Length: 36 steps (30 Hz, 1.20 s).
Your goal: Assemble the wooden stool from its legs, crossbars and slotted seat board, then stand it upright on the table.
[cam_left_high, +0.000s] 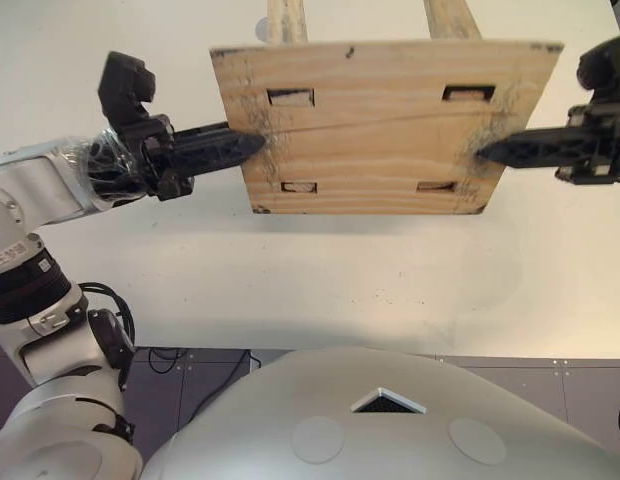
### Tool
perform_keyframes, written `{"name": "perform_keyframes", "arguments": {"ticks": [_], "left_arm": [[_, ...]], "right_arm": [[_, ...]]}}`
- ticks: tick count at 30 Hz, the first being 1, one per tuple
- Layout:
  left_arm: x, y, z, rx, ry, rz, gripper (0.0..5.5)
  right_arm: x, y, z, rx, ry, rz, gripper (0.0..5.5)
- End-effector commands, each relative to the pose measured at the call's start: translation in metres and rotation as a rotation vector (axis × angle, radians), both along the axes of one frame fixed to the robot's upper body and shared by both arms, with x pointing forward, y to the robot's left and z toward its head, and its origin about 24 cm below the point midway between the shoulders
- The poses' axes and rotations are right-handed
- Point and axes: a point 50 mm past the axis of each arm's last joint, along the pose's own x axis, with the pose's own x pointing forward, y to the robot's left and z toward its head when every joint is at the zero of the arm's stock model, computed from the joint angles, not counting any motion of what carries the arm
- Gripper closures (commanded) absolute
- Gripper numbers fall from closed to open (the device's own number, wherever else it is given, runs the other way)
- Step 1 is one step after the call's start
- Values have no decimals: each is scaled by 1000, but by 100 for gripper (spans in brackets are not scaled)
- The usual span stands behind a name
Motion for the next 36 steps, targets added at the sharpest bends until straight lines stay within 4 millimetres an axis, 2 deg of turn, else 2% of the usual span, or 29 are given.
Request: {"name": "perform_keyframes", "arguments": {"ticks": [1, 4, 7, 9, 11, 14, 17, 18, 19, 20, 23, 26, 32, 34, 36], "left_arm": [[18, -12, 6, -75, 198, 98, 372], [42, -8, 16, -70, 205, 245, 374], [70, -6, 17, -53, 314, 441, 378], [80, -4, 14, -28, 390, 517, 380], [95, -1, 6, 14, 509, 594, 380], [112, -3, -15, 86, 617, 662, 380], [118, -8, -30, 105, 608, 651, 380], [118, -10, -29, 88, 581, 629, 345], [117, -10, -28, 66, 560, 614, 332], [117, -10, -27, 48, 538, 607, 312], [122, -4, -17, -67, 454, 635, 261], [128, 9, -4, -195, 327, 735, 219], [119, 33, 9, -510, 154, 873, 213], [112, 40, 4, -531, 108, 927, 213], [102, 47, -17, -445, 60, 1026, 213]], "right_arm": [[31, 23, 33, 230, 73, 57, 373], [48, 25, 32, 234, 132, -23, 391], [69, 27, 12, 227, 283, -165, 410], [78, 31, 3, 216, 358, -227, 417], [88, 36, -13, 188, 434, -318, 418], [96, 42, -47, 120, 519, -460, 418], [99, 48, -70, 49, 526, -531, 417], [99, 51, -74, 50, 523, -535, 417], [99, 52, -76, 65, 528, -539, 417], [98, 52, -78, 82, 533, -542, 377], [100, 49, -77, 152, 521, -568, 315], [103, 40, -72, 230, 469, -618, 262], [100, 14, -47, 541, 189, -724, 256], [96, 6, -43, 645, 101, -801, 256], [86, 8, -43, 712, 35, -841, 256]]}}
